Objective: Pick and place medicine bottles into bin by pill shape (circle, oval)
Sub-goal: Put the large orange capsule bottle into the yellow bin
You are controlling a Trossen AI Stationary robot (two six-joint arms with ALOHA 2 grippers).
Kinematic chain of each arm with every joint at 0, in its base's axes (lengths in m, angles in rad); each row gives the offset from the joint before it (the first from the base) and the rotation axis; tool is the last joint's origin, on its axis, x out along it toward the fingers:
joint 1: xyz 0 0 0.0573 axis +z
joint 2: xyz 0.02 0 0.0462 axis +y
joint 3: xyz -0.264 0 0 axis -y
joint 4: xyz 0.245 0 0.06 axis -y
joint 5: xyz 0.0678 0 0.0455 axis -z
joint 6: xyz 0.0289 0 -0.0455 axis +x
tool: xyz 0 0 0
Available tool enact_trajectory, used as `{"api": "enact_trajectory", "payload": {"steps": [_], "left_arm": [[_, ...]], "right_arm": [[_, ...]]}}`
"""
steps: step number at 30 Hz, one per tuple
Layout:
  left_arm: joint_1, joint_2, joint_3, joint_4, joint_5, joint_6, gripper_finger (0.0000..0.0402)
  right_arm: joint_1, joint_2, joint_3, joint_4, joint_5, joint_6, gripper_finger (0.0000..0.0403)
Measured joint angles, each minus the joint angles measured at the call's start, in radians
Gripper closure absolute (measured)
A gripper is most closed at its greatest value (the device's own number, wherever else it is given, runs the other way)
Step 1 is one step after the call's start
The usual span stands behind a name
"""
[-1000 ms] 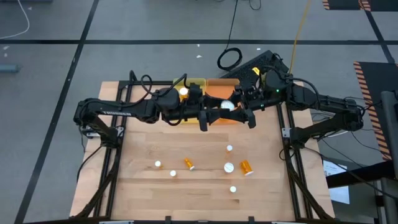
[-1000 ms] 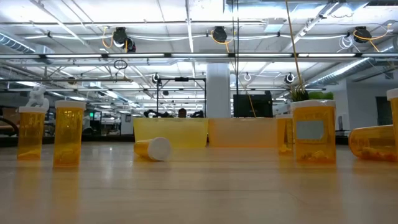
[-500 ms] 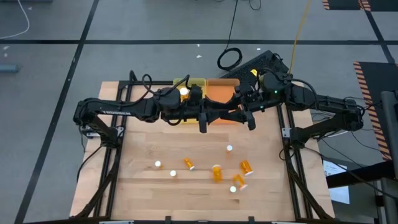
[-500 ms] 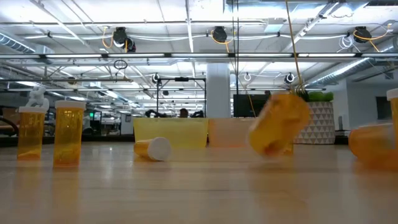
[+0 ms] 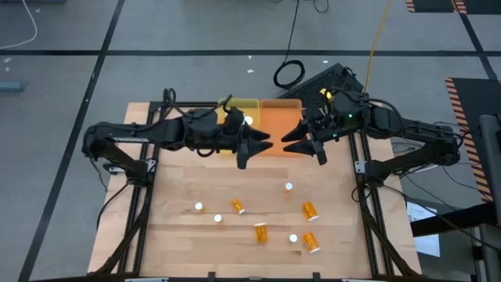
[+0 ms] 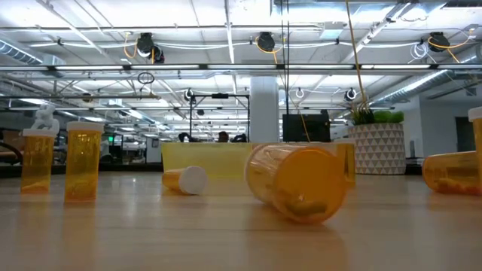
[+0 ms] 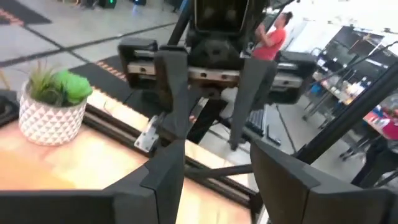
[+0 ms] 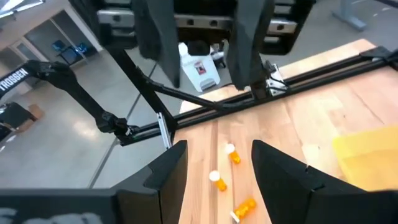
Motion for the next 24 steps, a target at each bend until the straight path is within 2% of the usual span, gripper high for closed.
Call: {"api": "enact_trajectory", "payload": {"steps": [4,8,11,16,24], "left_arm": [[-0.03,-0.021,-0.002,-0.184,0.001,-0.097,0.0215],[-0.118,-0.005,-0.003,-0.371,0.013,-0.278,0.0215],[-0.216,0.032,-0.003,-0.396,0.01,-0.388,0.0215],[-0.359,0.093,-0.003,-0.41,-0.062,-0.568,0.0215],[-0.503,0.207,-0.002,-0.458,-0.084,-0.732,0.0215]], "right_arm": [[0.0,-0.01,0.0,-0.031,0.0,0.002,0.0232],[0.0,-0.017,0.0,-0.091,0.001,0.003,0.0232],[0.0,-0.021,0.0,-0.136,0.001,0.003,0.0232],[0.0,-0.022,-0.001,-0.217,0.003,0.007,0.0232],[0.0,-0.022,-0.001,-0.272,0.003,0.013,0.0232]]}}
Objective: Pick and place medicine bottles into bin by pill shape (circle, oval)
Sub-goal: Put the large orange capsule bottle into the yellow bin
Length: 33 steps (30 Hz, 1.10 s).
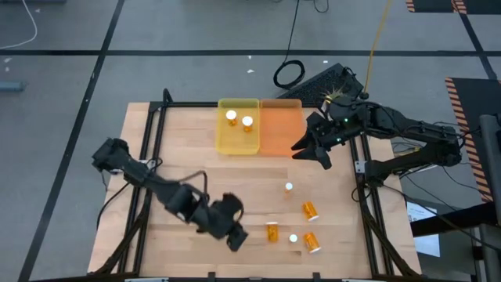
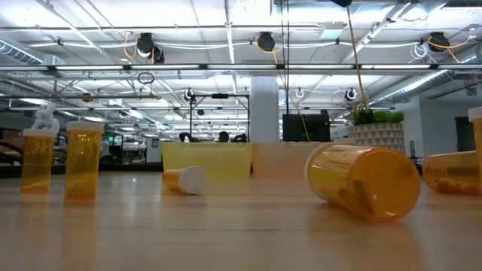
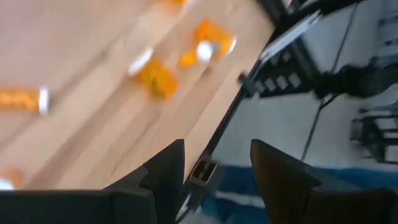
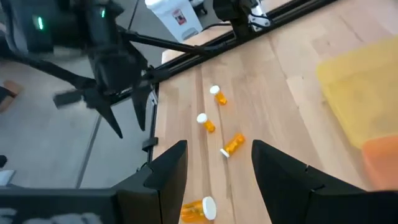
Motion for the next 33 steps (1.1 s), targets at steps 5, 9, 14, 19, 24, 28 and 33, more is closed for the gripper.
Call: {"api": "enact_trajectory", "payload": {"steps": [5,9,14,19,24,28,33], "left_arm": [[-0.051,0.085,0.0,-0.017,0.102,-0.126,0.0215],[-0.059,0.135,0.0,0.053,0.158,-0.15,0.0215],[-0.03,0.164,0.0,0.109,0.158,-0.197,0.0215],[0.015,0.167,0.0,0.156,0.155,-0.208,0.0215],[0.068,0.168,0.026,0.16,0.144,-0.261,0.0216],[0.113,0.17,0.096,0.04,0.09,-0.281,0.0232],[0.163,0.193,0.179,-0.036,0.05,-0.29,0.0265]], "right_arm": [[0.009,0.0,0.0,-0.026,0.001,0.066,0.0232],[0.023,0.0,0.0,-0.057,0.003,0.092,0.0232],[0.039,0.0,0.0,-0.122,0.006,0.085,0.0232],[0.042,0.0,0.0,-0.2,0.006,0.059,0.0232],[0.041,-0.005,0.0,-0.246,0.007,0.009,0.0231],[0.03,-0.018,0.0,-0.286,0.024,0.004,0.0231],[0.031,-0.051,0.0,-0.341,0.024,-0.033,0.0231]]}}
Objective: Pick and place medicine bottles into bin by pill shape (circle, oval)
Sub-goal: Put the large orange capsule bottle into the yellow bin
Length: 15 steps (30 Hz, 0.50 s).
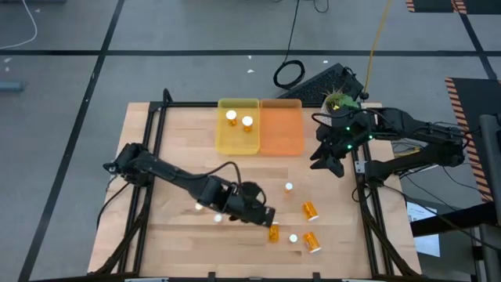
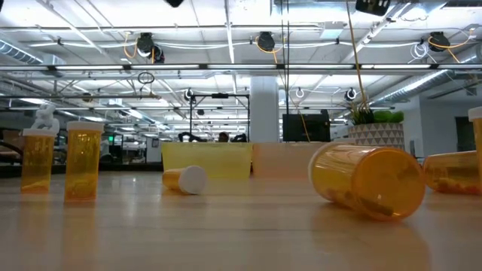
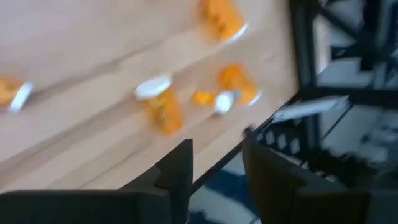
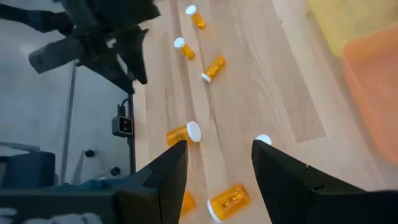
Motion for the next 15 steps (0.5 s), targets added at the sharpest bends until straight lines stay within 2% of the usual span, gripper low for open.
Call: {"api": "enact_trajectory", "payload": {"steps": [3,6,12,15], "left_arm": [[0.014,0.019,0.005,0.008,0.0,-0.016,0.0271],[0.015,0.038,0.002,0.04,0.012,-0.025,0.0258],[0.008,0.123,0.004,0.173,0.088,-0.052,0.0178],[0.003,0.165,0.001,0.17,0.144,-0.098,0.0141]], "right_arm": [[-0.003,-0.013,0.0,-0.013,0.004,-0.025,0.0231],[-0.004,-0.022,0.0,-0.021,0.01,-0.033,0.0231],[-0.005,-0.033,0.0,-0.028,0.031,-0.047,0.0231],[-0.004,-0.035,0.0,-0.033,0.031,-0.046,0.0231]]}}
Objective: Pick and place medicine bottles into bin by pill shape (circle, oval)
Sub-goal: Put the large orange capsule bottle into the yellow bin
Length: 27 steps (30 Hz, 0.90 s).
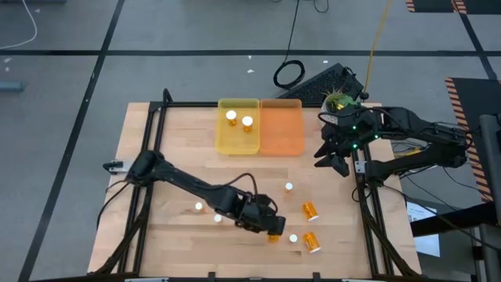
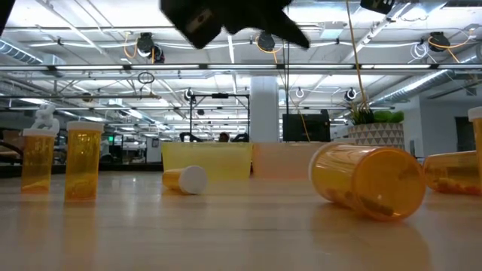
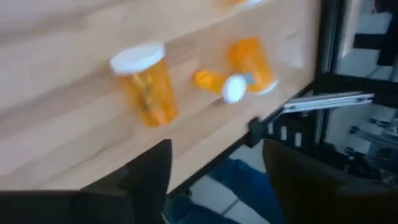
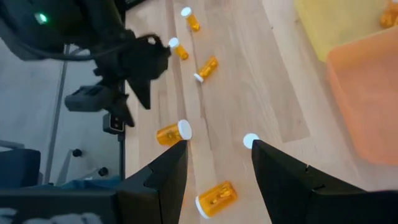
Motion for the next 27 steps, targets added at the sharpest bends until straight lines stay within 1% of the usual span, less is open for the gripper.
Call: {"api": "enact_trajectory", "payload": {"steps": [2,4,7,9,11,13,16,18,22,24,27], "left_arm": [[-0.002,0.02,0.003,-0.003,0.023,-0.023,0.0129],[-0.003,0.048,0.003,-0.014,0.024,-0.037,0.0125],[-0.002,0.073,0.0,-0.044,-0.01,-0.049,0.0124],[0.005,0.086,0.003,-0.029,-0.038,-0.056,0.0124],[0.006,0.09,0.001,-0.058,-0.052,-0.048,0.0124],[0.006,0.108,0.003,-0.027,-0.072,-0.038,0.0124],[0.006,0.126,0.0,-0.02,-0.072,-0.009,0.0124],[0.001,0.139,0.001,0.03,-0.072,0.005,0.0124],[-0.01,0.157,0.004,0.031,-0.076,0.005,0.0124],[-0.015,0.163,0.0,0.004,-0.079,0.016,0.0124],[-0.017,0.18,0.003,0.023,-0.085,0.025,0.0124]], "right_arm": [[0.0,0.0,0.0,-0.005,0.0,0.0,0.0231],[0.0,0.0,0.0,-0.004,0.0,0.0,0.0231],[0.0,0.0,0.0,-0.003,0.0,0.0,0.0231],[0.0,0.0,0.0,-0.004,0.0,-0.001,0.0231],[0.0,0.0,0.0,-0.005,0.001,-0.001,0.0231],[0.0,0.0,0.0,-0.005,0.001,-0.002,0.0231],[0.0,0.0,0.0,-0.007,0.001,-0.003,0.0231],[0.0,0.0,0.0,-0.008,0.001,-0.007,0.0231],[0.0,0.0,0.0,-0.013,0.0,-0.013,0.0231],[0.0,0.0,0.0,-0.013,0.0,-0.014,0.0231],[0.0,0.0,0.0,-0.013,0.0,-0.02,0.0231]]}}
